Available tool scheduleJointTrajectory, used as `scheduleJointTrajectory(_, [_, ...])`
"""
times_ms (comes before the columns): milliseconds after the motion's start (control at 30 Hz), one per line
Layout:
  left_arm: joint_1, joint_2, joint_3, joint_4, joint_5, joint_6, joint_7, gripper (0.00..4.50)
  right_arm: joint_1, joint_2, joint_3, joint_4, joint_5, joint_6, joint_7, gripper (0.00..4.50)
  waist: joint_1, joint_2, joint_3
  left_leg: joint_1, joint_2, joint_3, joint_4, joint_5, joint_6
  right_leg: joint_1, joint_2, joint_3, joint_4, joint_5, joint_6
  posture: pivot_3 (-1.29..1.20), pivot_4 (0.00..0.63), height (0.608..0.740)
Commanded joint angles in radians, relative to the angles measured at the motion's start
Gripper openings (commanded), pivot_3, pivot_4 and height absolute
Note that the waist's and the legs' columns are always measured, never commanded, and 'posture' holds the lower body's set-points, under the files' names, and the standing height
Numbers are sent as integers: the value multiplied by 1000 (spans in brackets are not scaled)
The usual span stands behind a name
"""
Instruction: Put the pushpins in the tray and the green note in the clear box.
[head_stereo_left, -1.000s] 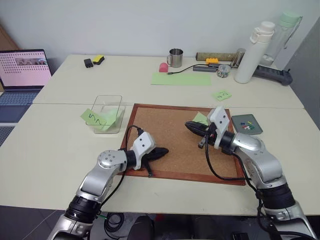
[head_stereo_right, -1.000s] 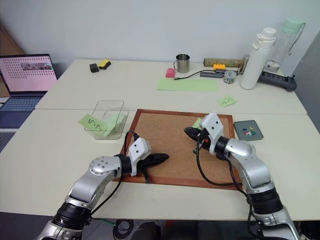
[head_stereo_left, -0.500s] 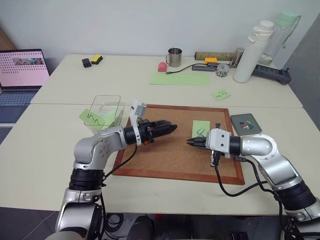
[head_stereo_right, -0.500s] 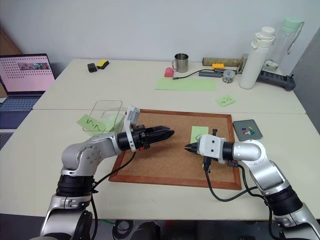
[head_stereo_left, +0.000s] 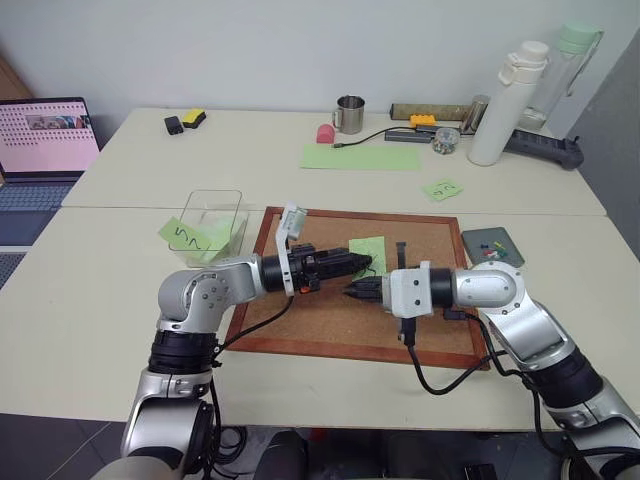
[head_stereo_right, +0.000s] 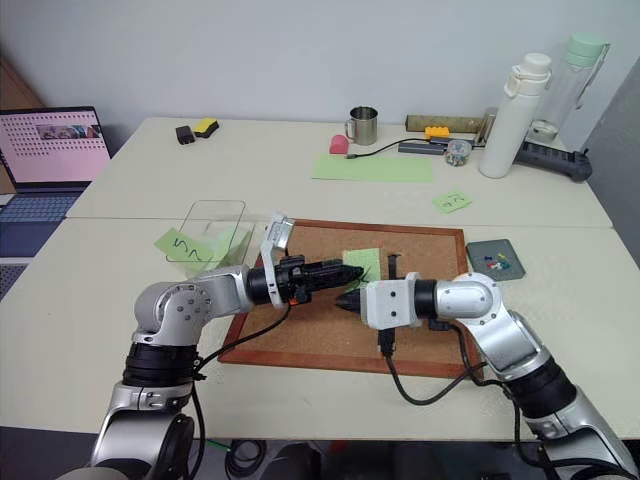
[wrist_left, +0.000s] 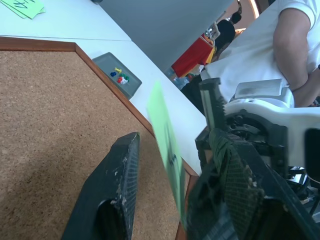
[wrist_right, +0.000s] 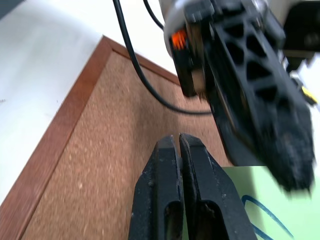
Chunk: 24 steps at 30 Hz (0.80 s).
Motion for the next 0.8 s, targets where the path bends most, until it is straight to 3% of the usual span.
scheduleJointTrajectory(33, [-9, -12, 5, -17, -4, -29, 3, 2001, -21, 5, -6, -43, 5, -23, 12, 0, 1, 0, 0, 0, 0, 0, 0, 0, 0, 0, 0, 0, 0, 0, 0, 0, 150, 740])
scheduleJointTrajectory(67, [-8, -14, 8, -18, -10, -28, 2, 1985, -21, 5, -5, -44, 6, -23, 13, 0, 2, 0, 0, 0, 0, 0, 0, 0, 0, 0, 0, 0, 0, 0, 0, 0, 150, 740])
scheduleJointTrajectory(433, [3, 5, -5, -50, -46, -11, -33, 25, -24, 1, -9, -36, -2, -33, 11, 0, 2, 0, 0, 0, 0, 0, 0, 0, 0, 0, 0, 0, 0, 0, 0, 0, 150, 740])
scheduleJointTrajectory(800, [4, -2, -64, 28, 118, -161, 19, 25, -19, -7, -35, -54, 2, -15, -8, 0, 2, 0, 0, 0, 0, 0, 0, 0, 0, 0, 0, 0, 0, 0, 0, 0, 150, 740])
